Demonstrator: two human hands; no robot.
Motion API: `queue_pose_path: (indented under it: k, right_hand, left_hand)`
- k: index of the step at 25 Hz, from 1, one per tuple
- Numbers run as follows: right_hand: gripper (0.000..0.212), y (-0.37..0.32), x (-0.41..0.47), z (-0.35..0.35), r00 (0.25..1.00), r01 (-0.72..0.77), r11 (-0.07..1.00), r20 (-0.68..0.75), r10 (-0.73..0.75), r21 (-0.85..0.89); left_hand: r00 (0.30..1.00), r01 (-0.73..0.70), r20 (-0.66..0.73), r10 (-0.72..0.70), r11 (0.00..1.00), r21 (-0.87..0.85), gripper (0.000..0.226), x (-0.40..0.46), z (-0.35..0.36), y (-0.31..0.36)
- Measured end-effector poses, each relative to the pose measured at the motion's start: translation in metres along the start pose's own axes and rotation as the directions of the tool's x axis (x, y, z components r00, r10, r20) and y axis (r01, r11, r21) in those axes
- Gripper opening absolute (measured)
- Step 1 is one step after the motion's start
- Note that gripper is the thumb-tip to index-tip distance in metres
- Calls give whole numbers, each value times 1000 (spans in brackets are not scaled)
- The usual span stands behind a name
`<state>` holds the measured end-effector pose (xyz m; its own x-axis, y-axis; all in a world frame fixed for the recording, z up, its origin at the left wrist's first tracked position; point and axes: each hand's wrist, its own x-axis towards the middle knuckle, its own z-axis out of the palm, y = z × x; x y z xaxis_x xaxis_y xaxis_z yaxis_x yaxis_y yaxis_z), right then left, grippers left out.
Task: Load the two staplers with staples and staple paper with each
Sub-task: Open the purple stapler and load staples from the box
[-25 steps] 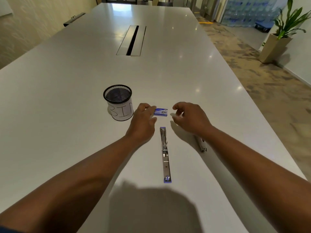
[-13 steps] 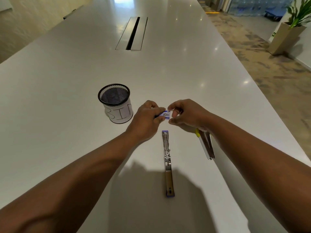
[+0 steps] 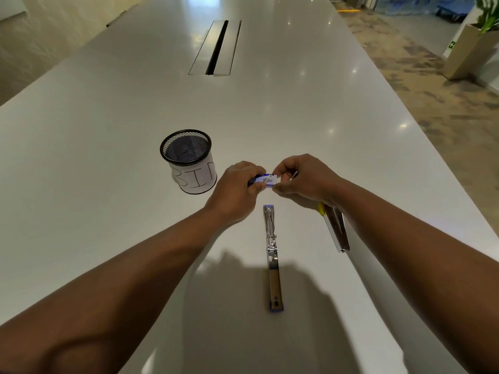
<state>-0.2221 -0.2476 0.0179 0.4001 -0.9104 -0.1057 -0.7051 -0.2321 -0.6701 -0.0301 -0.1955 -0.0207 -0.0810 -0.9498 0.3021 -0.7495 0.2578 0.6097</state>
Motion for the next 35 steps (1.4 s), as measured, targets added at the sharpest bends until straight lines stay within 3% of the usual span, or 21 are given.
queue_pose_path:
  k: [9,14,18,26,30,35]
  right_hand:
    - [20,7,-5,-8,999,-17,995,51,12,101]
    - [6,7,-1,-7,1000,-17,992,-8,18,122]
    - [7,7,-2,-6,1000,-10,987,15,8,163]
    - [15,10,-2,-5,1000,-19,990,4,18,141]
    - [6,10,2,-2,998,-62,990,-18,64,128]
    - [23,5,8,4,986,-139,986,-77,147,97]
  left_hand:
    - [1000,16,2,-16,1000,5,24,-1,1,-1]
    - [1000,11,-6,-11,1000,-1,22,-1,1,-2]
    - [1000,3,-10,-3,1000,-2,23,0,1,-1]
    - [1000,6,-19,-6,1000,3,24,-1,2,-2]
    - [1000,9,-20,-9,1000,2,25,-1,2,-2]
    - [1000,15,-12,-15,1000,-3,24,0,2,-3]
